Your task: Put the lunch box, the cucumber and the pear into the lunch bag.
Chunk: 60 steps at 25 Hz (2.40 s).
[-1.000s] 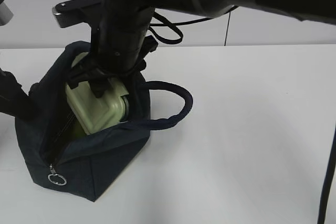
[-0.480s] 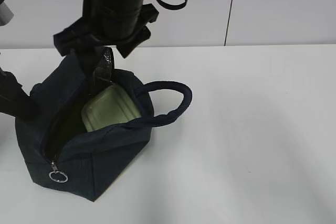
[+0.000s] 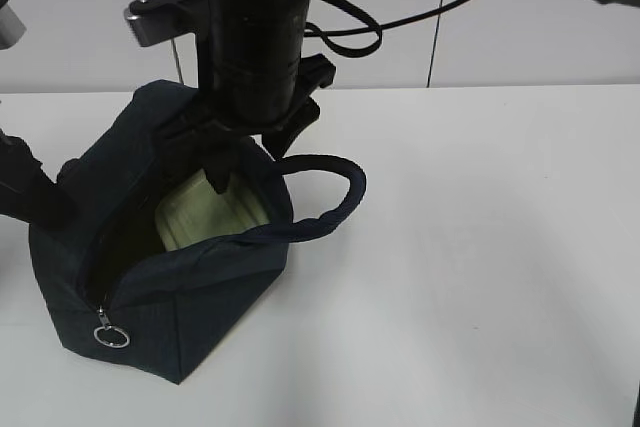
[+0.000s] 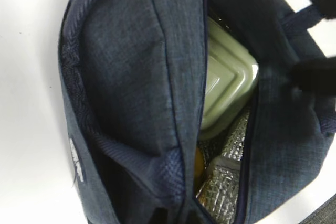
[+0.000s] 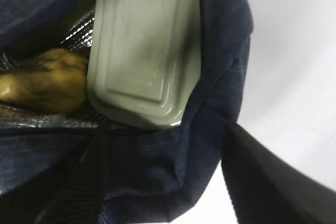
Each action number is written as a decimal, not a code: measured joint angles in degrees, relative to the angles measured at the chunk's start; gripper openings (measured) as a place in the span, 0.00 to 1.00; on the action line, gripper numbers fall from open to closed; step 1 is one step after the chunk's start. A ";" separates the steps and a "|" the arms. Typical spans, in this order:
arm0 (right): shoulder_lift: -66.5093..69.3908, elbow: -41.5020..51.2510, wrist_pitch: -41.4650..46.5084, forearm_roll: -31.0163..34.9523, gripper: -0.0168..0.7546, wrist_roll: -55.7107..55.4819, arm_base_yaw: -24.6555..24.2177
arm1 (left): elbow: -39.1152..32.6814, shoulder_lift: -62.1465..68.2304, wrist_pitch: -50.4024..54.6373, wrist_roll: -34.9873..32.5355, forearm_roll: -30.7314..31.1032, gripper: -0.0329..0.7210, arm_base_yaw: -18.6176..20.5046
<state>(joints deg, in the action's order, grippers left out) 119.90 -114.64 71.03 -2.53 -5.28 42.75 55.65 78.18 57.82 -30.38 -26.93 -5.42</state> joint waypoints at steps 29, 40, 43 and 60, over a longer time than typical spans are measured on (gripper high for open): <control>-3.77 11.76 -2.07 10.35 0.67 -2.44 -4.30 | 0.00 0.00 0.00 0.00 0.00 0.05 0.00; -0.31 11.98 -8.45 11.09 0.08 -2.97 -4.46 | 0.00 0.00 0.15 0.00 0.00 0.05 0.00; -2.33 12.33 -9.96 11.09 0.04 -2.25 -4.71 | 0.00 0.00 0.28 0.00 -0.69 0.05 0.00; -8.52 13.28 -7.66 22.53 0.04 7.57 -14.21 | 5.65 4.64 -4.14 6.19 -2.10 0.05 -8.08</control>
<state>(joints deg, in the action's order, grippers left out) 111.38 -101.36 63.37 19.99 2.29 28.54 61.29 82.82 53.67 -24.19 -29.04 -13.50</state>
